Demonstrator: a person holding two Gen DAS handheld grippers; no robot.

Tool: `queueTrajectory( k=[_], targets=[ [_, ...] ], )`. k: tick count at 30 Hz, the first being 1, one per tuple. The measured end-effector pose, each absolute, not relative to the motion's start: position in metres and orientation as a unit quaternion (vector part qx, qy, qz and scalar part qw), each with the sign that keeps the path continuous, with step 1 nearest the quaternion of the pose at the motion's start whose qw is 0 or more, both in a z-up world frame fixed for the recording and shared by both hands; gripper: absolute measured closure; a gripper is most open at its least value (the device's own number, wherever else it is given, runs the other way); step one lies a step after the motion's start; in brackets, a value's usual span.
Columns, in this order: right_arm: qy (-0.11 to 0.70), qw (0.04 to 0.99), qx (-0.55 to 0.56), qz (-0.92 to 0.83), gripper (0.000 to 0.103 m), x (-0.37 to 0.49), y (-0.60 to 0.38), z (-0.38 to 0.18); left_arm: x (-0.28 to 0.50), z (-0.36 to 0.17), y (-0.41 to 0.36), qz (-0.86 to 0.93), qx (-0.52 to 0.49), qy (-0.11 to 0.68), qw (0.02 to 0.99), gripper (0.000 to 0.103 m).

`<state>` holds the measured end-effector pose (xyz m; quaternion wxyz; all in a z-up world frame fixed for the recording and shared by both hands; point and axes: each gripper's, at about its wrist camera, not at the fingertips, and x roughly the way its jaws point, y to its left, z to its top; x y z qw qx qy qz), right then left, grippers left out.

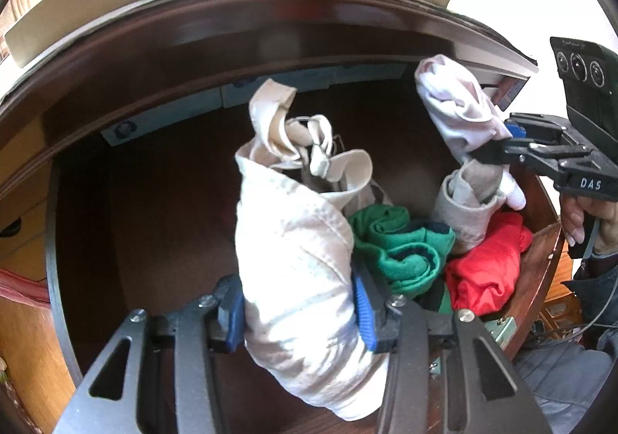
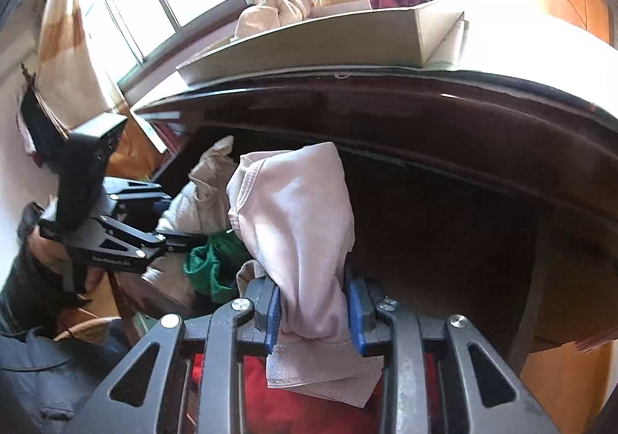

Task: Take underwear out of drawer
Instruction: 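Lift the pink and white underwear out of the drawer with both grippers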

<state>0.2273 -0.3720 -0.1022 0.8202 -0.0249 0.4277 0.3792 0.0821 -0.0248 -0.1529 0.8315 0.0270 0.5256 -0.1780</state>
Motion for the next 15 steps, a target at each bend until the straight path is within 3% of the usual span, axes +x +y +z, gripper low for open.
queueTrajectory(
  k=[15],
  targets=[
    [0.452, 0.769, 0.029, 0.450, 0.066, 0.235, -0.372, -0.109, 0.092, -0.151, -0.016, -0.182, 0.023, 0.535, 0.825, 0.059]
  ],
)
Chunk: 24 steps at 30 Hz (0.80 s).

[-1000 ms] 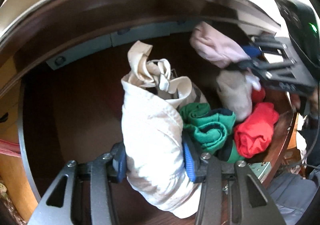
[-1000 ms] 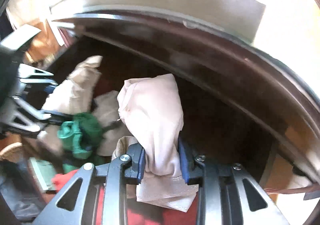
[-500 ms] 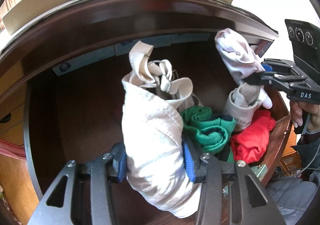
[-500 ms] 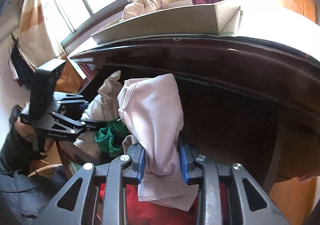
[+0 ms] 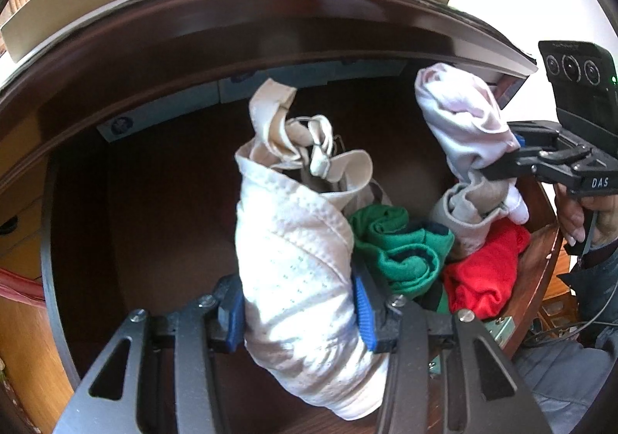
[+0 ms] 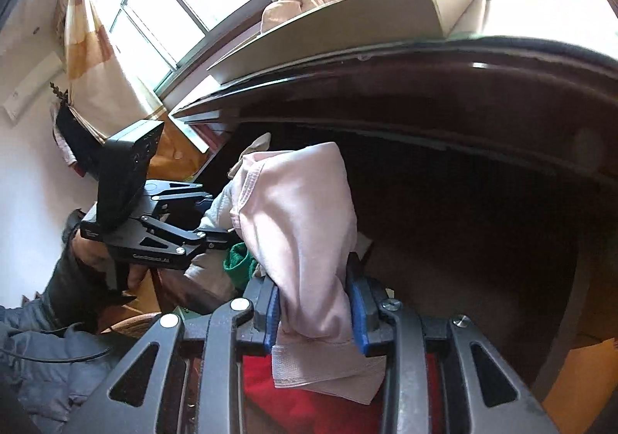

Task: Take underwear out of drawer
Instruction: 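Lift the pink and white underwear out of the drawer with both grippers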

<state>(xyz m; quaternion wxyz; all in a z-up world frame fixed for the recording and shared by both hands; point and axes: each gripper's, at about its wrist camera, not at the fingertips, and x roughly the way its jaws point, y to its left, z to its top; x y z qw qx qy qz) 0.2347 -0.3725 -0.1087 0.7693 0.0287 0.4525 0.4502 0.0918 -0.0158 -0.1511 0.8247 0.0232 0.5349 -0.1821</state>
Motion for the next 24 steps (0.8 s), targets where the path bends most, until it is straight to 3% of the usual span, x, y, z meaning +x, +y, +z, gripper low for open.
queueTrajectory(
  k=[3, 9, 24],
  targets=[
    [0.453, 0.764, 0.048, 0.457, 0.062, 0.237, -0.376, -0.109, 0.091, -0.153, -0.018, -0.182, 0.022, 0.535, 0.825, 0.059],
    [0.438, 0.779, 0.026, 0.447, 0.070, 0.230, -0.373, -0.105, 0.090, -0.156, -0.019, -0.181, 0.022, 0.532, 0.827, 0.059],
    [0.444, 0.762, 0.061, 0.467, 0.069, 0.236, -0.380, -0.106, 0.090, -0.157, -0.017, -0.184, 0.019, 0.530, 0.828, 0.059]
  ],
)
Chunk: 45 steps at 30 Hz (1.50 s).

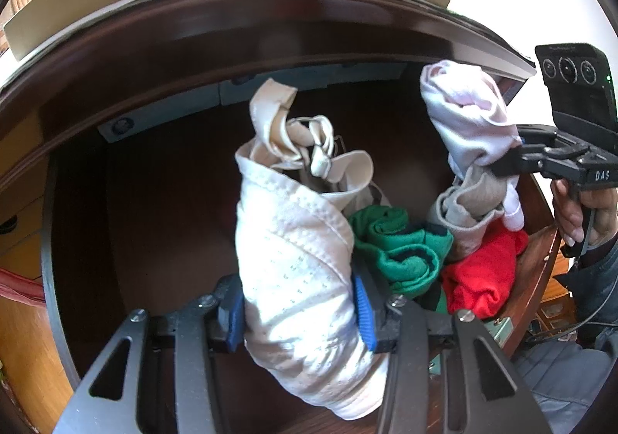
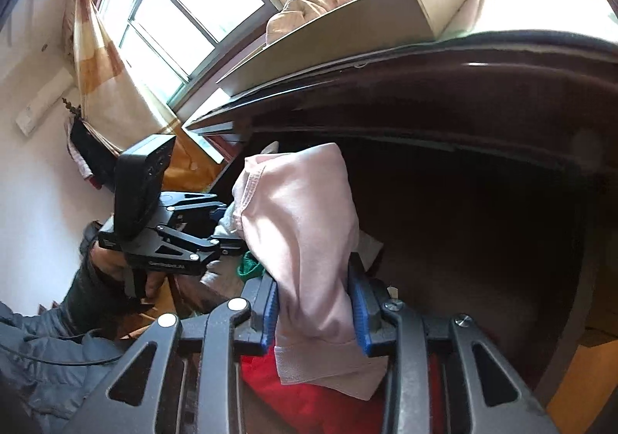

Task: Take underwear out of drawer
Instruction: 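Lift the pink and white underwear out of the drawer with both grippers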

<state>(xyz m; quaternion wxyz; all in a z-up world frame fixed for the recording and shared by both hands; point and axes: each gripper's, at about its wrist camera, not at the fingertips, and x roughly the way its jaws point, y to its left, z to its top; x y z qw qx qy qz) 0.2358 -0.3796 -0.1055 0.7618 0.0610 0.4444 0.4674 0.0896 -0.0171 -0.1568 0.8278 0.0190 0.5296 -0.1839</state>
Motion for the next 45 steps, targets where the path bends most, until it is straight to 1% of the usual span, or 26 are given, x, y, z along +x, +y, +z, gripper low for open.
queueTrajectory(
  k=[3, 6, 7, 10, 12, 13, 16, 21, 27, 35, 40, 45],
  targets=[
    [0.442, 0.763, 0.048, 0.469, 0.069, 0.234, -0.376, -0.105, 0.090, -0.156, -0.017, -0.185, 0.018, 0.530, 0.827, 0.059],
    [0.446, 0.762, 0.066, 0.465, 0.065, 0.238, -0.381, -0.107, 0.090, -0.156, -0.017, -0.184, 0.020, 0.530, 0.827, 0.059],
    [0.448, 0.761, 0.074, 0.463, 0.059, 0.240, -0.384, -0.108, 0.090, -0.156, -0.017, -0.184, 0.020, 0.530, 0.828, 0.059],
    [0.442, 0.764, 0.077, 0.463, 0.059, 0.239, -0.386, -0.106, 0.090, -0.155, -0.017, -0.182, 0.019, 0.529, 0.829, 0.059],
    [0.437, 0.772, 0.066, 0.456, 0.062, 0.237, -0.384, -0.105, 0.089, -0.154, -0.017, -0.181, 0.020, 0.527, 0.830, 0.059],
    [0.435, 0.775, 0.062, 0.455, 0.069, 0.236, -0.383, -0.104, 0.089, -0.154, -0.017, -0.180, 0.020, 0.525, 0.832, 0.059],
    [0.428, 0.787, 0.044, 0.441, 0.075, 0.233, -0.381, -0.102, 0.087, -0.152, -0.017, -0.176, 0.022, 0.520, 0.836, 0.059],
    [0.408, 0.805, 0.033, 0.430, 0.076, 0.227, -0.384, -0.095, 0.078, -0.143, -0.015, -0.164, 0.020, 0.489, 0.856, 0.062],
    [0.368, 0.825, 0.019, 0.430, 0.076, 0.216, -0.389, -0.086, 0.060, -0.128, -0.008, -0.155, 0.009, 0.428, 0.890, 0.063],
    [0.321, 0.845, 0.000, 0.427, 0.076, 0.203, -0.394, -0.077, 0.044, -0.113, 0.001, -0.139, -0.008, 0.366, 0.920, 0.063],
    [0.293, 0.853, -0.010, 0.431, 0.076, 0.192, -0.395, -0.071, 0.035, -0.089, 0.001, -0.142, 0.003, 0.316, 0.938, 0.063],
    [0.279, 0.849, 0.012, 0.448, 0.076, 0.187, -0.389, -0.057, 0.040, -0.065, -0.001, -0.141, 0.020, 0.289, 0.947, 0.063]
  ],
)
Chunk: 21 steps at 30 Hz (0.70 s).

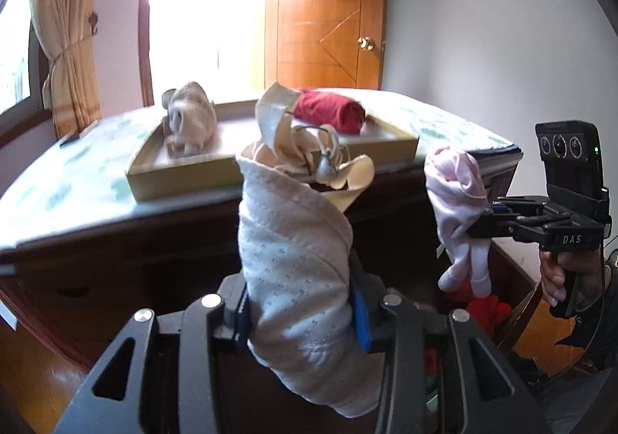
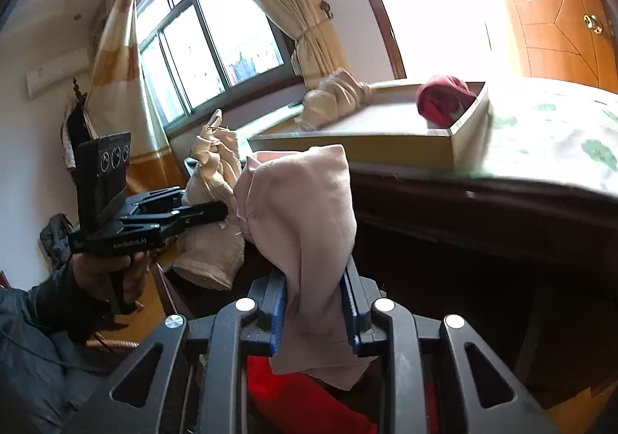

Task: Take underwear out of drawer
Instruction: 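Lift the pink and white underwear out of the drawer with both grippers, then lower pink underwear into tray with right gripper while left gripper drops white underwear there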

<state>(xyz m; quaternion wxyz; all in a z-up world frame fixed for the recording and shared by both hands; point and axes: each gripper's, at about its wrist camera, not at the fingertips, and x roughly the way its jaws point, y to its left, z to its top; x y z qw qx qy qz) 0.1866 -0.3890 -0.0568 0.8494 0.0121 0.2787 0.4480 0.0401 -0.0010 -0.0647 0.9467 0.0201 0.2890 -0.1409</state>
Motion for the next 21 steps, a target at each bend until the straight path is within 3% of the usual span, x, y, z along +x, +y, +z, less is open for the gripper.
queueTrajectory(
  k=[21],
  targets=[
    [0.242, 0.866, 0.038, 0.437, 0.076, 0.248, -0.349, 0.050, 0.127, 0.021, 0.006, -0.128, 0.053, 0.285, 0.948, 0.063]
  ],
)
